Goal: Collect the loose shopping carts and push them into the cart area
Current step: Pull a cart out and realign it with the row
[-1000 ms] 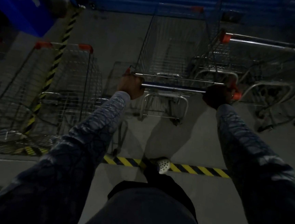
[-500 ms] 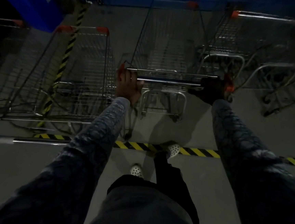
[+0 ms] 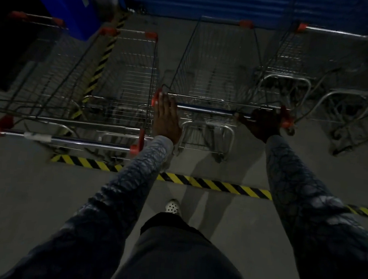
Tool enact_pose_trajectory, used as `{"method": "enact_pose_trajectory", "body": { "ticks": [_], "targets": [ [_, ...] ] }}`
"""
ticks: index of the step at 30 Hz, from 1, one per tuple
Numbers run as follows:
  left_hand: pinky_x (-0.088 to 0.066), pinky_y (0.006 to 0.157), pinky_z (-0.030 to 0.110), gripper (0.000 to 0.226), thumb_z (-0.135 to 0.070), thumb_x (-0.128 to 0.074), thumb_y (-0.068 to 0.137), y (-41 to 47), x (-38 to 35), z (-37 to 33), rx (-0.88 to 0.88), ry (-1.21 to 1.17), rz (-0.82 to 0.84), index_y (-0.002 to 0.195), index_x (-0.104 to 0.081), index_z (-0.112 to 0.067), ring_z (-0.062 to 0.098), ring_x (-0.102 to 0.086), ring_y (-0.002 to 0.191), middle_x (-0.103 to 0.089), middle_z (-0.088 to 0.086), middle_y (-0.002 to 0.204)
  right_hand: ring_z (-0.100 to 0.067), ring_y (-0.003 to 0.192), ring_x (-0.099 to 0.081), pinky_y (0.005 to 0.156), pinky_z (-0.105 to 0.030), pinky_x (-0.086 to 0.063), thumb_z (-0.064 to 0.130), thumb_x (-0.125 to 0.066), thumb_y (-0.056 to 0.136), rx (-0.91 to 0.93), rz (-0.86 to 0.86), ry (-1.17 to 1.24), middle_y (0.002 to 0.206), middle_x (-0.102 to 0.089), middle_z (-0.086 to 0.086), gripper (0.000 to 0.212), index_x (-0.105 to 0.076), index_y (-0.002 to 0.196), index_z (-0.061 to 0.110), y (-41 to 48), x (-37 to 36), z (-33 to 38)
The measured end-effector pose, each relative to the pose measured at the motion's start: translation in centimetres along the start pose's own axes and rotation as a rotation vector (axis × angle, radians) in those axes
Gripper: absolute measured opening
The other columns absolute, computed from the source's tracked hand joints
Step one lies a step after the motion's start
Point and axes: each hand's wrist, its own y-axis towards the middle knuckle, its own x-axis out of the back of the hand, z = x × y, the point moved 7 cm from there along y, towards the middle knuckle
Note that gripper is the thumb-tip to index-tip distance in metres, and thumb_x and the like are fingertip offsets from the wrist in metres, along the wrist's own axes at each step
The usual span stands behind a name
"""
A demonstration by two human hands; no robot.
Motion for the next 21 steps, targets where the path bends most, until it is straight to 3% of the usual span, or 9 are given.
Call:
{"method": "enact_pose_trajectory", "body": {
  "ticks": [3,6,10,13,17,18,21],
  "targets": [
    [0.002,0.124,0.051,0.086,-0.032,-0.052,0.092,-2.5,0.2,-0.2,-0.015,-0.04,0.078,0.158,-0.008,0.003,0.041,0.005,0.153,0.001,0.027,0.165,-0.036,0.131,-0.049,0.119,-0.056,-0.004,0.097,-0.025,0.076,0.021,-0.011,0.008,0.125,-0.065,-0.01,0.097,-0.07,0.113,0.02,-1.7,-0.1,0.1],
    [0.012,0.123,0.047,0.094,-0.03,-0.061,0.087,-4.6,0.5,0.0,-0.027,-0.053,0.089,0.158,-0.008,0.003,0.041,0.006,0.153,0.001,0.027,0.165,-0.034,0.121,-0.056,0.115,-0.054,-0.027,0.101,-0.022,0.071,0.039,-0.054,0.027,0.114,-0.068,-0.009,0.1,-0.07,0.105,0.021,-3.1,-0.7,-0.2],
    [0.002,0.124,0.052,0.105,-0.029,-0.068,0.077,-7.2,-0.4,0.0,-0.036,-0.055,0.137,0.158,-0.009,0.0,0.04,0.002,0.154,-0.003,0.025,0.165,-0.037,0.111,-0.06,0.103,-0.055,-0.042,0.102,-0.021,0.07,0.062,-0.081,0.035,0.103,-0.069,-0.012,0.094,-0.067,0.088,0.022,-4.6,-1.6,-1.6],
    [-0.001,0.124,0.053,0.106,-0.029,-0.07,0.075,-8.9,-0.2,-0.3,-0.067,-0.074,0.136,0.159,-0.011,-0.001,0.04,0.001,0.154,-0.005,0.024,0.165,-0.038,0.109,-0.061,0.103,-0.058,-0.041,0.103,-0.024,0.069,0.068,-0.066,0.069,0.096,-0.068,-0.01,0.079,-0.052,0.076,0.029,-5.9,-1.7,-2.2],
    [0.021,0.118,0.043,0.099,-0.028,-0.067,0.082,-10.7,1.1,-0.6,-0.07,-0.006,0.13,0.16,-0.01,-0.004,0.037,0.002,0.154,-0.003,0.021,0.166,-0.04,0.117,-0.057,0.109,-0.057,-0.035,0.103,-0.02,0.068,0.059,-0.074,0.068,0.104,-0.068,-0.011,0.086,-0.057,0.083,0.027,-7.5,-2.1,-2.7],
    [0.02,0.118,0.044,0.093,-0.028,-0.063,0.086,-11.0,1.4,-0.5,-0.077,0.008,0.121,0.16,-0.011,-0.005,0.036,-0.001,0.154,-0.005,0.021,0.166,-0.039,0.119,-0.056,0.112,-0.057,-0.031,0.103,-0.019,0.068,0.054,-0.075,0.068,0.107,-0.068,-0.01,0.089,-0.059,0.085,0.026,-8.0,-2.0,-2.7],
    [-0.004,0.122,0.053,0.083,-0.032,-0.057,0.091,-11.6,2.2,-0.1,-0.154,0.07,0.114,0.159,-0.017,-0.006,0.036,-0.014,0.153,-0.017,0.021,0.164,-0.033,0.122,-0.054,0.118,-0.055,-0.021,0.103,-0.015,0.068,0.037,-0.068,0.038,0.111,-0.066,-0.006,0.087,-0.056,0.086,0.03,-9.3,-1.9,-2.9]
  ]
}}
